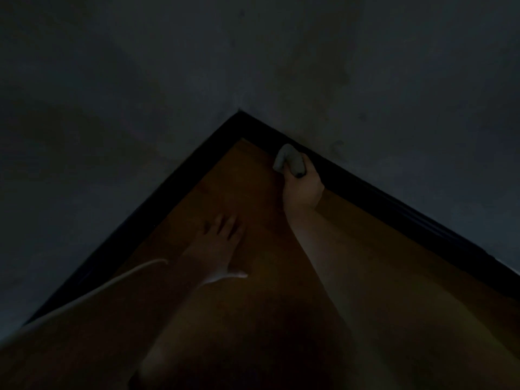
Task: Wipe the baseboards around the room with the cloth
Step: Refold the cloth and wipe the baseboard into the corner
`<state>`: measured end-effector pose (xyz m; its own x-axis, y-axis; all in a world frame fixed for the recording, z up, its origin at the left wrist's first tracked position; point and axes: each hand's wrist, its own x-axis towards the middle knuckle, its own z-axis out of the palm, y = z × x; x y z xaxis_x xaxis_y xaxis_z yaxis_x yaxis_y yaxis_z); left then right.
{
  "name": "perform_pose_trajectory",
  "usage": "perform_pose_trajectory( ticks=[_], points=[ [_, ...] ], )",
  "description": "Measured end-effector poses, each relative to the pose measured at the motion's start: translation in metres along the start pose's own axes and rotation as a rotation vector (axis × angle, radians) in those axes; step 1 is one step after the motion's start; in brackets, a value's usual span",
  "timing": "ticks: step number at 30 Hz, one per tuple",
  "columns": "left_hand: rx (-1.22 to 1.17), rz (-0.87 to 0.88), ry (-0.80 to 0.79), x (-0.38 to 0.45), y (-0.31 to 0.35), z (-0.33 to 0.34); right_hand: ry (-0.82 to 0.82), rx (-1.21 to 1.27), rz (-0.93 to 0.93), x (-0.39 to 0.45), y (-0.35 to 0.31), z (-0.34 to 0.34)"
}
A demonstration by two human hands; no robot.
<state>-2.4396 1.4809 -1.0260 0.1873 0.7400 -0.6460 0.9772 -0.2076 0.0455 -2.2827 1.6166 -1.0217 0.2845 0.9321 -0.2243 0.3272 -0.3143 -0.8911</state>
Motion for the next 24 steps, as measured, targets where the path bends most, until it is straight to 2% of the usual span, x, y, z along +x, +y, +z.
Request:
perform_pose_trajectory(
  ticks=[7,14,24],
  points=[
    [0.011,0.004,-0.004,0.004,0.006,-0.003,-0.037,0.073,0.03,-0.006,-0.005,0.009],
    [-0.023,0.017,0.022,0.002,0.005,0.0,-0.064,0.155,0.06,-0.001,-0.035,0.053],
    [-0.021,-0.006,0.014,0.006,0.009,0.0,-0.026,0.112,0.028,0.017,-0.057,0.115]
  ],
)
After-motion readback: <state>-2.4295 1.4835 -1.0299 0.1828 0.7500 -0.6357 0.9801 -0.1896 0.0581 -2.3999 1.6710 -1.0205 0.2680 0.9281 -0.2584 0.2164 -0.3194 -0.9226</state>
